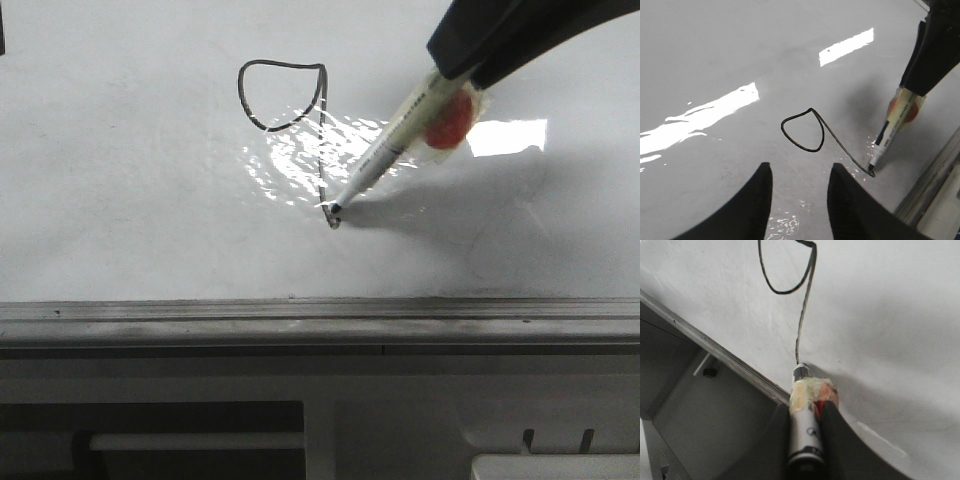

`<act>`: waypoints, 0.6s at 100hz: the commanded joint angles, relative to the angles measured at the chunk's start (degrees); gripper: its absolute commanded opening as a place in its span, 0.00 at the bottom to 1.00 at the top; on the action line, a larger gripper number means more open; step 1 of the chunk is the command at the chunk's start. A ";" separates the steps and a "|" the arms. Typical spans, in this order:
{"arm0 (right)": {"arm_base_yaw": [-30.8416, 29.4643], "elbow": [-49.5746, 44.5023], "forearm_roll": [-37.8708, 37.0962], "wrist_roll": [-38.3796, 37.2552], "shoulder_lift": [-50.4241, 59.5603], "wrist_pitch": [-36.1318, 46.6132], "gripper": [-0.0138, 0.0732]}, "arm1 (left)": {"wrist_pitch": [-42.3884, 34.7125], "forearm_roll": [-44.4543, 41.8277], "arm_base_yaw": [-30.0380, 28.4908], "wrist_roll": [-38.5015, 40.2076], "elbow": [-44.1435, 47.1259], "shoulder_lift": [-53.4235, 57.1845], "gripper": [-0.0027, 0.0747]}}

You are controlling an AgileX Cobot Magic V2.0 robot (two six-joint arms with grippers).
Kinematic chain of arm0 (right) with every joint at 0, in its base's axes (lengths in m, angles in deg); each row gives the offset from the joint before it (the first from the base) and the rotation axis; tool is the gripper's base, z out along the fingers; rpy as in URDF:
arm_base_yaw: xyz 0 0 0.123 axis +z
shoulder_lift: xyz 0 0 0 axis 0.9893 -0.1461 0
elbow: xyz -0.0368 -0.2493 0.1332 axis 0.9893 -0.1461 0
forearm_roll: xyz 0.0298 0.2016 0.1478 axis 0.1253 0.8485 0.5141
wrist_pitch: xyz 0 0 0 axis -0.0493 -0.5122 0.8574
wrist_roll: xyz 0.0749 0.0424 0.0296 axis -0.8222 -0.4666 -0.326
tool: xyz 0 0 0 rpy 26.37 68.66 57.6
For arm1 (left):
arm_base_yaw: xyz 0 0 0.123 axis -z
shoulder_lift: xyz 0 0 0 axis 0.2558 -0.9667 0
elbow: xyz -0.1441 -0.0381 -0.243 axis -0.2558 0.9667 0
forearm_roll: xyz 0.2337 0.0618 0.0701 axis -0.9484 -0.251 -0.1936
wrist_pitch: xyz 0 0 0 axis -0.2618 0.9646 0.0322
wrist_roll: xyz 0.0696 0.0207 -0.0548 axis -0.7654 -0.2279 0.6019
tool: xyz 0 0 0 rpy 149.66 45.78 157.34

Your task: Write number 9 on whiteboard

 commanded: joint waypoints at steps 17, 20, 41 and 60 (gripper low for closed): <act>6.87 1.36 6.33 3.90 2.55 3.93 0.10 | -4.16 -5.59 5.31 0.95 -1.62 -1.67 0.36; 7.80 1.36 6.33 3.90 2.43 4.22 0.10 | -4.16 -5.59 6.02 0.95 -1.62 -2.43 0.36; 11.78 1.36 6.21 3.90 0.91 4.82 0.10 | -6.54 -5.48 9.45 0.95 -1.62 -8.45 0.36; 12.36 1.36 6.21 3.56 0.44 4.82 0.10 | -10.44 -5.33 9.49 0.95 -1.62 -12.29 0.36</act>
